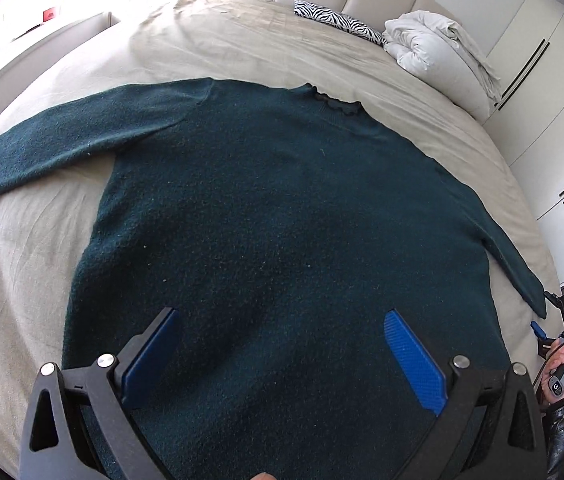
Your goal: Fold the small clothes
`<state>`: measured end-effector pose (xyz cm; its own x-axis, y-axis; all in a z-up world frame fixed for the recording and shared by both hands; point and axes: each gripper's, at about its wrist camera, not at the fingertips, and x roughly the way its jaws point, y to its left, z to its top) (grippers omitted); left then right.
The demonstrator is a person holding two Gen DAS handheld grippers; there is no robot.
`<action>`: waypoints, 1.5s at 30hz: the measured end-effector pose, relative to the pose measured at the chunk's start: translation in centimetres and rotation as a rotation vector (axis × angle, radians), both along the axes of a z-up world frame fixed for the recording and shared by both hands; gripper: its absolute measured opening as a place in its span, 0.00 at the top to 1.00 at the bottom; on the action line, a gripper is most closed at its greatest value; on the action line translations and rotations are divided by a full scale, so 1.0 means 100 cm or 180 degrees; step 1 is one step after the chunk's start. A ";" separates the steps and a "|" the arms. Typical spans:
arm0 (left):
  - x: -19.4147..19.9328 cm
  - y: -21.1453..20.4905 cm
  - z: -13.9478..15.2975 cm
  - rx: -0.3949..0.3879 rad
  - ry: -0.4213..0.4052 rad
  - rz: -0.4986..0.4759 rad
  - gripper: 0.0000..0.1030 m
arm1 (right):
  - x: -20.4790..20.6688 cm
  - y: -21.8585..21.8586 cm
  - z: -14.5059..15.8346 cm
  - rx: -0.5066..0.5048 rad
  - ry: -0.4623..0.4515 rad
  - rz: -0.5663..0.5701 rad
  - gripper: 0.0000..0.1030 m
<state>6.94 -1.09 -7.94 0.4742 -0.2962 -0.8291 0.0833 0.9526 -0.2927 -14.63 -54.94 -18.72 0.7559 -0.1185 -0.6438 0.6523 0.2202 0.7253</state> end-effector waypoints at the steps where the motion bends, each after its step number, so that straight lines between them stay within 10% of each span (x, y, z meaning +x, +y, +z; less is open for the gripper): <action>1: 0.003 0.001 -0.001 -0.0019 -0.0011 0.0015 0.00 | 0.000 -0.014 -0.004 -0.0006 0.0002 -0.0048 0.35; 5: 0.020 0.006 -0.012 -0.0228 0.0133 0.0024 0.01 | 0.009 -0.051 -0.008 -0.0136 -0.0014 -0.0070 0.49; 8: 0.030 0.010 -0.017 -0.0409 0.0212 0.0025 0.06 | 0.030 -0.067 -0.006 -0.0206 0.0142 -0.0033 0.82; 13: 0.039 0.012 -0.018 -0.0625 0.0201 0.0016 0.10 | 0.081 -0.028 0.044 -0.0702 0.0249 0.0360 0.92; 20: 0.053 0.018 -0.014 -0.1057 0.0178 0.0000 0.15 | 0.201 0.143 0.110 -0.1341 -0.0044 0.1817 0.92; 28: 0.063 0.024 -0.021 -0.1294 0.0288 -0.0037 0.15 | 0.286 0.311 0.059 -0.1215 0.0093 0.2966 0.89; 32: 0.072 0.013 -0.026 -0.1424 0.0397 -0.0114 0.14 | 0.260 0.343 0.034 -0.1125 0.0074 0.3132 0.49; 41: 0.113 -0.047 -0.030 -0.1375 0.0568 -0.0387 0.10 | 0.180 0.335 0.034 -0.0922 -0.0163 0.3023 0.45; 45: 0.123 -0.067 -0.047 -0.1204 0.0735 -0.0331 0.24 | 0.151 0.311 0.038 -0.0795 -0.0269 0.2754 0.45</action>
<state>19.19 -7.84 -12.63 0.2415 -0.6349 -0.7339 0.0645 0.7651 -0.6407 0.50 -23.86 -14.93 0.6894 0.3845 -0.6139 0.1321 0.7665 0.6285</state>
